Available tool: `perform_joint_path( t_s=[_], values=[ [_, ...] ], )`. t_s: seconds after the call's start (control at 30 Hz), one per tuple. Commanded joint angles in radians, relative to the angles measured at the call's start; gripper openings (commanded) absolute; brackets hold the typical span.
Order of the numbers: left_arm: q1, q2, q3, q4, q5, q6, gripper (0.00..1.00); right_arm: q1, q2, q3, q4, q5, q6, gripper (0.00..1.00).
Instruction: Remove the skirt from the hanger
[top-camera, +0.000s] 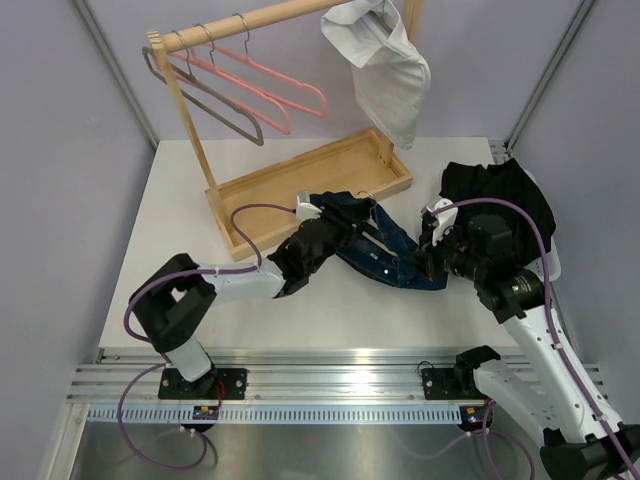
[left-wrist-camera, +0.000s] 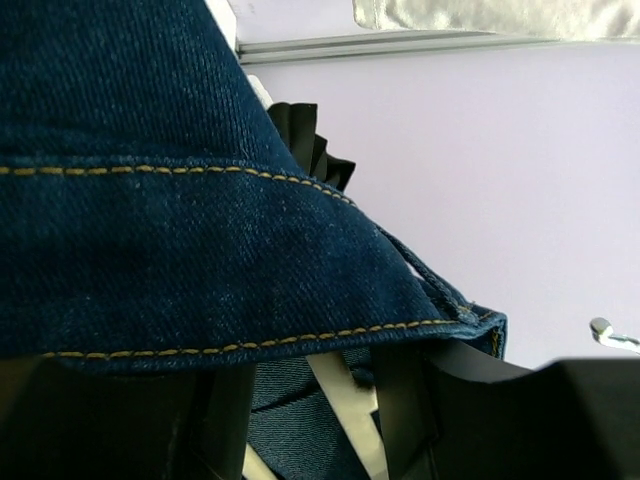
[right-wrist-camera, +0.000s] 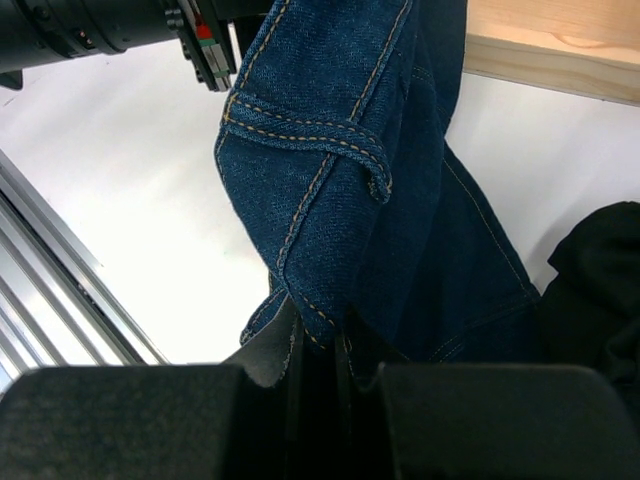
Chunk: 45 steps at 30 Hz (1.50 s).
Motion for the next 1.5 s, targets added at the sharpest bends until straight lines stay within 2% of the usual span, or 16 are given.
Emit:
perform_joint_path(
  t_s=[0.0,0.17,0.23,0.27,0.4,0.5,0.6,0.63,0.7,0.73,0.87,1.0,1.13,1.27,1.37,1.47],
  values=[
    [0.009,0.013,0.048,0.034,0.042,0.024,0.47,0.011,-0.036,0.065,0.025,-0.051,-0.063,0.0],
    [0.01,0.029,0.042,0.085,0.093,0.023,0.35,0.011,-0.038,0.05,0.016,-0.065,-0.1,0.0],
    [0.012,0.029,0.034,0.119,0.097,0.02,0.18,0.011,-0.042,0.042,0.022,-0.067,-0.1,0.0],
    [0.012,0.026,0.025,0.123,0.102,0.019,0.14,0.011,-0.045,0.035,0.019,-0.07,-0.102,0.0],
    [0.018,0.007,0.008,0.148,0.119,0.033,0.06,0.011,-0.058,0.019,0.008,-0.088,-0.126,0.0],
    [0.024,-0.008,-0.002,0.177,0.146,0.064,0.0,0.011,-0.061,0.016,-0.018,-0.116,-0.161,0.08],
    [0.036,-0.027,-0.016,0.196,0.198,0.098,0.0,0.011,-0.065,0.028,-0.049,-0.126,-0.192,0.2],
    [0.043,-0.034,-0.024,0.193,0.211,0.116,0.0,0.011,-0.065,0.036,-0.075,-0.129,-0.215,0.33],
    [0.052,-0.068,-0.042,0.179,0.243,0.141,0.0,0.011,-0.069,0.074,-0.113,-0.134,-0.243,0.51],
    [0.061,-0.082,-0.067,0.162,0.254,0.17,0.0,0.011,-0.07,0.109,-0.162,-0.139,-0.284,0.65],
    [0.087,-0.158,-0.12,0.091,0.355,0.271,0.0,0.01,-0.087,0.205,-0.294,-0.195,-0.399,0.84],
    [0.093,-0.223,-0.13,0.002,0.476,0.461,0.0,0.01,-0.055,0.283,-0.388,-0.281,-0.445,0.86],
    [0.093,-0.246,-0.099,-0.109,0.637,0.607,0.0,0.011,0.016,0.277,-0.33,-0.379,-0.383,0.86],
    [0.092,-0.251,-0.07,-0.238,0.764,0.705,0.0,0.011,0.166,0.283,-0.193,-0.459,-0.203,0.82],
    [0.081,-0.258,-0.042,-0.343,0.803,0.785,0.0,0.011,0.255,0.324,-0.084,-0.386,-0.035,0.77],
    [0.066,-0.289,-0.032,-0.427,0.774,0.865,0.0,0.017,0.3,0.352,0.004,-0.317,0.106,0.7]
  ],
)
